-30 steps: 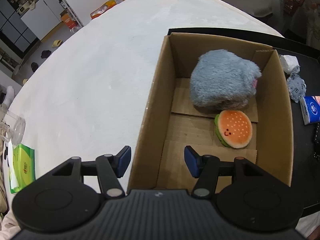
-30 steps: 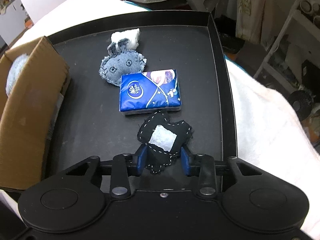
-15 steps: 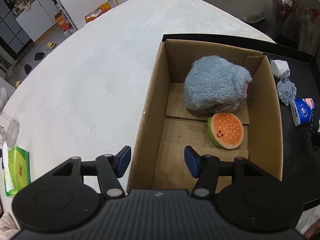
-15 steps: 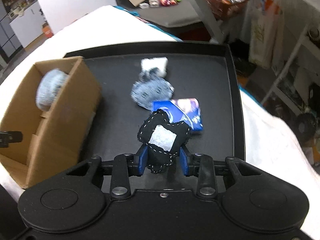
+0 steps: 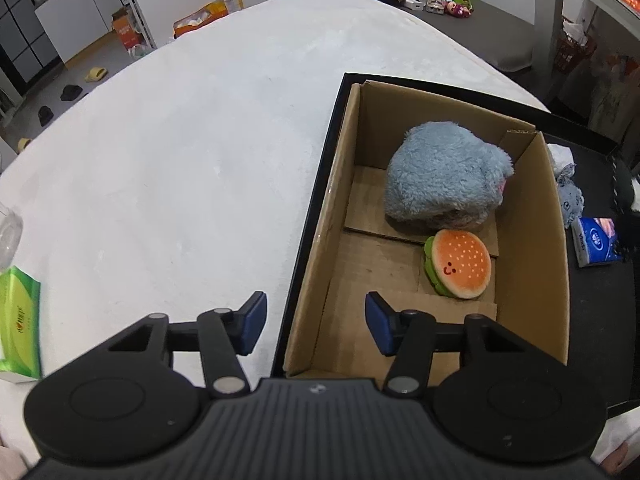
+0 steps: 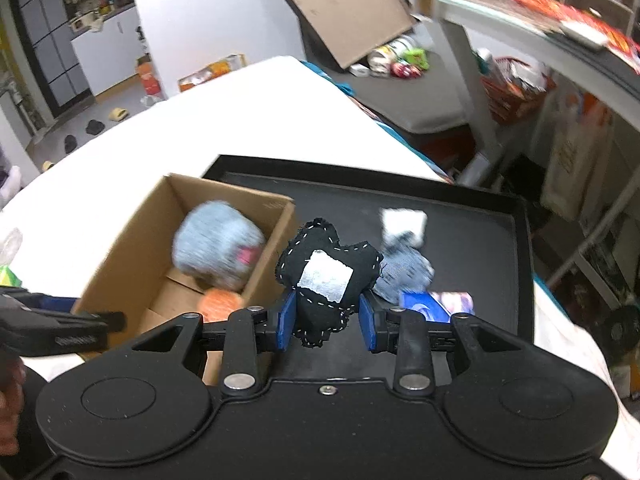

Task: Organize soft objects
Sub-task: 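Carry the black felt piece with the right tool into the box and release, then move the right tool back over the tray toward the blue tissue pack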

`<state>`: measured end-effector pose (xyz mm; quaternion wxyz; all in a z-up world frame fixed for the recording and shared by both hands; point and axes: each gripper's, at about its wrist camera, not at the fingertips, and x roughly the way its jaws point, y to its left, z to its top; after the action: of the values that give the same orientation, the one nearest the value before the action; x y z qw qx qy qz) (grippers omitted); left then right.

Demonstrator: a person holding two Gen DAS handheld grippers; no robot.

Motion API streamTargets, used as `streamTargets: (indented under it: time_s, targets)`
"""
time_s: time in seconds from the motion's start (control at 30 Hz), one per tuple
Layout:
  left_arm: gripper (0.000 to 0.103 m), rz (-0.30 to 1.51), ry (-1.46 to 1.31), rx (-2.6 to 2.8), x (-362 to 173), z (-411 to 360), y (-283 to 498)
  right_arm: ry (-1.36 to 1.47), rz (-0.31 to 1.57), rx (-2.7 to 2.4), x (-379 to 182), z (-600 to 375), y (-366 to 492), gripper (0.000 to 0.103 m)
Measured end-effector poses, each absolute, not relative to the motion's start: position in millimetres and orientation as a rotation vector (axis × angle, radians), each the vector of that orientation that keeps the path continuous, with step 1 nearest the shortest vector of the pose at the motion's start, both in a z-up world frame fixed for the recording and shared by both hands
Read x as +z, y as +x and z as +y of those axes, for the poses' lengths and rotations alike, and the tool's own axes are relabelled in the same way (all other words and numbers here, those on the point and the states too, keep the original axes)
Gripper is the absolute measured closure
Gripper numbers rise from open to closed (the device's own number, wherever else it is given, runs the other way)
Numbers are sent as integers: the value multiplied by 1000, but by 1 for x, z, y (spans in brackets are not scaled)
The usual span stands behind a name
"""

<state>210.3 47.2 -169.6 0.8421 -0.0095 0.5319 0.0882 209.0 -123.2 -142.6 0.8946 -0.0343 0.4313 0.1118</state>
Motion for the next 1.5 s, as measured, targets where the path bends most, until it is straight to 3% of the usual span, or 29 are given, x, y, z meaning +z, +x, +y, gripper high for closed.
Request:
streamTargets:
  time_s: [0.1, 0.3, 0.73, 0.87, 1.1, 1.5]
  targets:
    - [54, 1115, -40, 173, -171, 48, 209, -92, 887, 259, -137, -111, 210, 70]
    - [71, 1103, -98, 152, -171, 52, 209, -114, 881, 311, -130, -87, 212, 70]
    - [90, 1098, -157, 133, -176, 71, 210, -166, 879, 352, -129, -38, 220, 69]
    - [91, 1101, -168, 128, -179, 74, 211, -177, 881, 366, -130, -22, 223, 69]
    - [91, 1107, -188, 116, -179, 80, 210, -201, 877, 452, -129, -6, 222, 59]
    - [90, 1123, -166, 117, -176, 75, 211, -172, 888, 400, -128, -38, 220, 55]
